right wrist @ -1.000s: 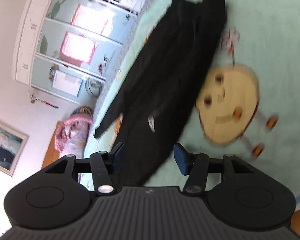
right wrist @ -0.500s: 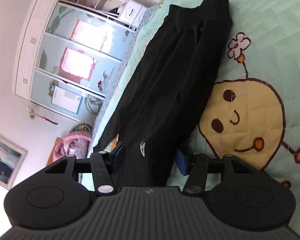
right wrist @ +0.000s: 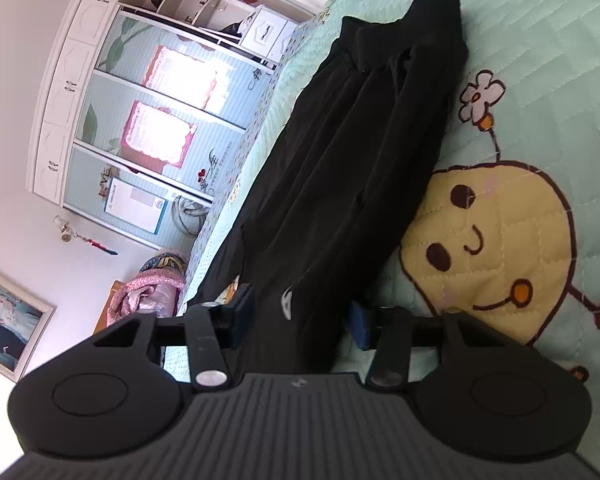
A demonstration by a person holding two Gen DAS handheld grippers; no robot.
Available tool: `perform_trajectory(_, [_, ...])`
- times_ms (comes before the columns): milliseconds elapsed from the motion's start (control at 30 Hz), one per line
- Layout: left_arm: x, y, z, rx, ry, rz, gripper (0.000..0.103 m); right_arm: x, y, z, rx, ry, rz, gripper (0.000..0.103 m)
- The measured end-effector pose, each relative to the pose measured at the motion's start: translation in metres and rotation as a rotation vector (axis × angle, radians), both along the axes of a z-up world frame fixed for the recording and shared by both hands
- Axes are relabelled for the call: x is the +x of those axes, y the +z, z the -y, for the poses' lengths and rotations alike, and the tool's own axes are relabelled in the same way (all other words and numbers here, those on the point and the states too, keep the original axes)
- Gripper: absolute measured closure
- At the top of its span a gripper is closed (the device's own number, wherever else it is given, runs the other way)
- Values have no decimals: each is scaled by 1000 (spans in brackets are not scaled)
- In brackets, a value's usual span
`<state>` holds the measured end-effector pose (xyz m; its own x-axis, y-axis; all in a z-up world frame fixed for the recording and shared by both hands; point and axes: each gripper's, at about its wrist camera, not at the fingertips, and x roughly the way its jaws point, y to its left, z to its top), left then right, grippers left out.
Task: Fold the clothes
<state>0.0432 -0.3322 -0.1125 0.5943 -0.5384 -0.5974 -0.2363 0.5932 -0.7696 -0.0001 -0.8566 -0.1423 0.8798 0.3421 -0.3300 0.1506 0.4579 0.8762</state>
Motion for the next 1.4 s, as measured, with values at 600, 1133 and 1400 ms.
perform_trajectory(600, [-20,26,-1,298,-97,1,94,-32,46,-9,-147,7,-36,97])
perform_trajectory(1133, [-3,10,8,335,-137,-39,94,-56,17,59,-24,-194,-64,65])
perform_trajectory(1400, [-4,6,1,303,-121,-67,94,17,10,99,-18,-220,-162,65])
